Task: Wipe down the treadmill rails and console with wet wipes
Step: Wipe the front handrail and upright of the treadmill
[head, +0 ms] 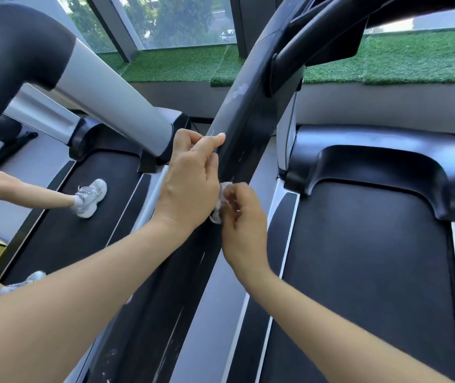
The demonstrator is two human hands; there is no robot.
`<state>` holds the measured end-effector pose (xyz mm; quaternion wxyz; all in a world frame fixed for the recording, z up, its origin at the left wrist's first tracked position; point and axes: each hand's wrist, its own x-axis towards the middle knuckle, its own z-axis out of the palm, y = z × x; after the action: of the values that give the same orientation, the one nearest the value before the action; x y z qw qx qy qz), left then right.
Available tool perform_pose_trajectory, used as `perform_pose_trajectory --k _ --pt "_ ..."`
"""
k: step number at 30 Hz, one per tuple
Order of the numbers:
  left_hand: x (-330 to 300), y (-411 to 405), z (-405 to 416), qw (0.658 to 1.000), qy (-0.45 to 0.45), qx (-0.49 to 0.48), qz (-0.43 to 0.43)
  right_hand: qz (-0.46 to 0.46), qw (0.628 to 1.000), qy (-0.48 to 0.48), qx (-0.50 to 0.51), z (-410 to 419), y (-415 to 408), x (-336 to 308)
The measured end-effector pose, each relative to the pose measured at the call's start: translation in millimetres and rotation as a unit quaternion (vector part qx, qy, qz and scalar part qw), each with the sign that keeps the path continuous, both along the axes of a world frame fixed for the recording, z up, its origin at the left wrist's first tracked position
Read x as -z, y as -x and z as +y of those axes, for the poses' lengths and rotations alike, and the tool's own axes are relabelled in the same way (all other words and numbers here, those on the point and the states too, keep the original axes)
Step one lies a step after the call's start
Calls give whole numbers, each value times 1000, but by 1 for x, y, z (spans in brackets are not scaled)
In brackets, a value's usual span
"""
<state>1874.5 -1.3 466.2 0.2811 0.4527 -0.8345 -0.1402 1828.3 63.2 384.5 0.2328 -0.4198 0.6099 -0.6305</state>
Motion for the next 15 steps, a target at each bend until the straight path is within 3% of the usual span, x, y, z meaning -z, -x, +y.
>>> perform_pose_trajectory --k 4,9,15 --pt "0 0 0 1000 -6 3 8 -30 998 -4 61 -56 42 1" --pt "0 0 2 1000 -16 6 14 -8 984 -87 152 -116 92 3" --pt "1 0 -1 1000 -2 2 5 -41 998 -10 56 -27 23 6"
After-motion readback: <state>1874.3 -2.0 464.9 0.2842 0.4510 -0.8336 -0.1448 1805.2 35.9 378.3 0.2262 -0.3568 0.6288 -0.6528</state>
